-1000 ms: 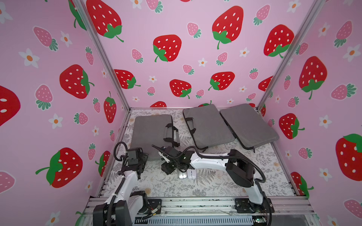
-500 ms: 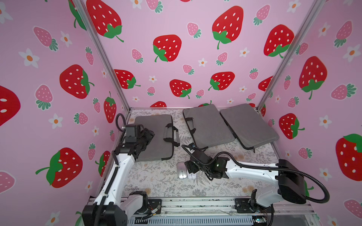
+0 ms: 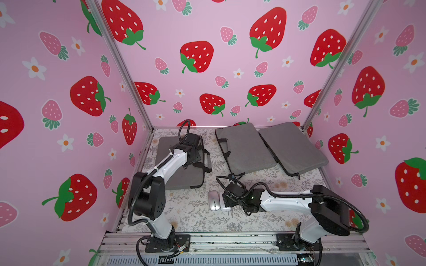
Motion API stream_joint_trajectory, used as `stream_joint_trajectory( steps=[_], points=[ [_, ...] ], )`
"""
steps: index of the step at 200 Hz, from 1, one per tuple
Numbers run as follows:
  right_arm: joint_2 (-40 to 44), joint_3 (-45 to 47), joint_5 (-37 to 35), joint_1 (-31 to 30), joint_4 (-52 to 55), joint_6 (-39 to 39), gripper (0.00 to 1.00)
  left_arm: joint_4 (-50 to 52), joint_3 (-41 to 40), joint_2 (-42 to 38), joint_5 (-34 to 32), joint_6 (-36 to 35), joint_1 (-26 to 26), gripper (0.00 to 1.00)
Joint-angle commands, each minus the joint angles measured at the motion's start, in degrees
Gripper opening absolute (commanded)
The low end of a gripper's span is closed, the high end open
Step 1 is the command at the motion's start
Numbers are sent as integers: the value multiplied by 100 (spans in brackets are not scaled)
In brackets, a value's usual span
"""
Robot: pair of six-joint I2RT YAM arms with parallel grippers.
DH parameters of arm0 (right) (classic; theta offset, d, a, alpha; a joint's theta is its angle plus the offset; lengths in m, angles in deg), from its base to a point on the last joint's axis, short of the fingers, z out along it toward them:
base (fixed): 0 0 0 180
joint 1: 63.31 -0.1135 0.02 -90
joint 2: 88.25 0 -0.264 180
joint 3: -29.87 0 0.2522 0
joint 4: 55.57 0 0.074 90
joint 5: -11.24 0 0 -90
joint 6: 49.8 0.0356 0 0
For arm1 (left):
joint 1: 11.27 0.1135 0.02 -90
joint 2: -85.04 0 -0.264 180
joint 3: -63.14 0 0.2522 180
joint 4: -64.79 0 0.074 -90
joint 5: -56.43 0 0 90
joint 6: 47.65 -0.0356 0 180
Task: Put the mouse into the laptop bag
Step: Pick up the mouse from the center of the board, then open the zippered laptop bag at the center of the board.
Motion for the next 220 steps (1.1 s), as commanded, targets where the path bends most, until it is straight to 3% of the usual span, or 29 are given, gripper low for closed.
stream_joint_trajectory(
  steps=[1, 29, 47, 80, 88, 125, 162, 196, 220],
  points=[
    [-82, 125, 23, -106, -143, 281, 89, 679, 942, 887, -842, -495, -230, 60],
    [-77, 316, -19, -211, -234, 308, 88, 1653, 1928, 1913, -1499, -262, -313, 60],
    [78, 498, -123, -265, -311, 388, 82, 2000, 2290, 2297, -1318, -217, -272, 60],
    [348, 564, -394, -559, -197, 464, 83, 1931, 2308, 2357, -936, -313, -217, 52],
    [333, 571, -427, -586, -232, 502, 83, 1838, 2205, 2292, -826, -314, -206, 46],
    [-10, 305, -257, -613, -200, 511, 82, 1672, 2043, 2147, -352, -391, -71, 0],
    [-330, 114, -307, -609, -307, 504, 82, 1553, 1772, 1792, -103, -236, -44, 0],
    [-685, -150, -300, -557, -144, 439, 82, 1001, 969, 864, 290, -56, -84, 0],
    [-946, -220, -219, -406, -144, 484, 73, 714, 402, 151, 458, 98, -70, 0]
  ],
)
